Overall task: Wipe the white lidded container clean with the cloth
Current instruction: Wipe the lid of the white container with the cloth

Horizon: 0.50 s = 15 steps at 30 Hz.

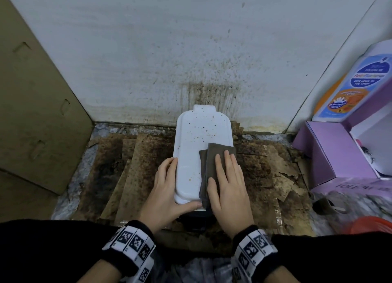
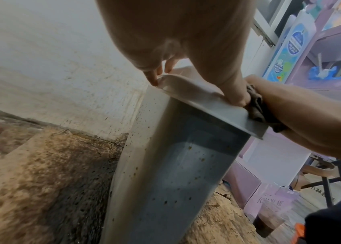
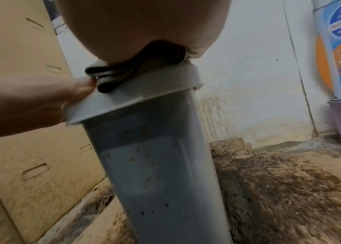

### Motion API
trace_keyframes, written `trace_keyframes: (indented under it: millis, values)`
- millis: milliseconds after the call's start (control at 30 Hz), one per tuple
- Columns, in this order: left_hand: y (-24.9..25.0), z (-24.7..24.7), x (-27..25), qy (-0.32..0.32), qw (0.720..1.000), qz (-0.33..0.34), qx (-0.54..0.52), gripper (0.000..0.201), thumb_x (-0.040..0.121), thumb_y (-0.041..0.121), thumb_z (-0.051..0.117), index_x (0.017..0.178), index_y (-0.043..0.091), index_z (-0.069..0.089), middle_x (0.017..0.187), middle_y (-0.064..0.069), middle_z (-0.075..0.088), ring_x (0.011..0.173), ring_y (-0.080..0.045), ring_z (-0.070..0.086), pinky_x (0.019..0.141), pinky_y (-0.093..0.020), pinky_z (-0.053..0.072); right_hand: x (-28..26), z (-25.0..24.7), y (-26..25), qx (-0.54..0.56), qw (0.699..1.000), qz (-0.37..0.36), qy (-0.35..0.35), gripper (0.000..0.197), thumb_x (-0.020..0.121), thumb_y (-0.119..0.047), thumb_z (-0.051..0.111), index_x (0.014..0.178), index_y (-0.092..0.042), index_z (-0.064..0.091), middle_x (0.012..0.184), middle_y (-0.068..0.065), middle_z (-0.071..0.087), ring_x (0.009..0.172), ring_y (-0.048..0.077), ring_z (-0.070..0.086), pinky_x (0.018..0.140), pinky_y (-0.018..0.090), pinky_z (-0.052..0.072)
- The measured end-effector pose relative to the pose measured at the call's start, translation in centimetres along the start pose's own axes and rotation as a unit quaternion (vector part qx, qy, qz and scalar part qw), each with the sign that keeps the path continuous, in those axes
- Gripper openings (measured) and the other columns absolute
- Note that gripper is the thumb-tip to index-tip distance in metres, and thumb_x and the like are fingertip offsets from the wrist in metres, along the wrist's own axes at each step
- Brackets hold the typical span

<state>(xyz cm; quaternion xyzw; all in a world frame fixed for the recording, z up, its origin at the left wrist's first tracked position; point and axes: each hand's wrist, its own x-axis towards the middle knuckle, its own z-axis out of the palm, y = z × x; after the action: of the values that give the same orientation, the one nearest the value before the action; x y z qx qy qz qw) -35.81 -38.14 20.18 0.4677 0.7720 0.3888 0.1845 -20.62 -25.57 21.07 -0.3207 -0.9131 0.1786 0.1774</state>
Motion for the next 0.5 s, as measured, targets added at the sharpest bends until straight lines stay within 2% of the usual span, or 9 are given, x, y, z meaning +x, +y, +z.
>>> trace_keyframes:
  millis: [200, 267, 400, 500]
  values:
    - [0.1, -0.1, 0.1, 0.011, 1.0, 0.009, -0.006, 0.111, 0.072, 0.062, 0.079, 0.156, 0.023, 0.018, 0.152, 0.013, 0.017, 0.145, -0.005, 0.022, 0.116, -0.034, 0.033, -0.1, -0.1, -0.3, -0.022, 1.0, 0.0, -0.012, 0.064, 0.106, -0.045, 0.021, 0.16, -0.011, 0.016, 0.169, 0.009, 0.006, 0.157, 0.018, -0.003, 0.128, 0.039, 0.007]
    - [0.0, -0.1, 0.1, 0.015, 1.0, 0.011, -0.002, 0.11, 0.073, 0.063, 0.076, 0.156, 0.022, 0.019, 0.153, 0.012, 0.017, 0.146, -0.006, 0.021, 0.117, -0.036, 0.032, 0.8, -0.6, 0.0, -0.039, 0.998, -0.014, -0.041, 0.067, 0.106, -0.047, 0.019, 0.16, -0.009, 0.012, 0.169, 0.011, 0.002, 0.157, 0.019, -0.007, 0.128, 0.039, 0.006]
    - [-0.1, -0.1, -0.1, 0.029, 0.999, 0.016, -0.009, 0.108, 0.071, 0.062, 0.078, 0.155, 0.021, 0.023, 0.152, 0.01, 0.02, 0.145, -0.005, 0.023, 0.118, -0.035, 0.032, 4.1, -1.8, 0.9, -0.047, 0.992, -0.037, -0.115, 0.071, 0.104, -0.051, 0.017, 0.161, -0.009, 0.004, 0.168, 0.01, -0.011, 0.154, 0.017, -0.018, 0.126, 0.033, -0.007]
    - [-0.1, 0.0, 0.0, 0.032, 0.999, 0.016, -0.014, 0.107, 0.071, 0.062, 0.079, 0.155, 0.024, 0.023, 0.152, 0.012, 0.02, 0.145, -0.002, 0.022, 0.117, -0.032, 0.031, 6.7, -2.4, 1.6, -0.044, 0.987, -0.044, -0.149, 0.069, 0.107, -0.048, 0.021, 0.161, -0.011, 0.001, 0.168, 0.01, -0.015, 0.154, 0.017, -0.019, 0.126, 0.035, -0.007]
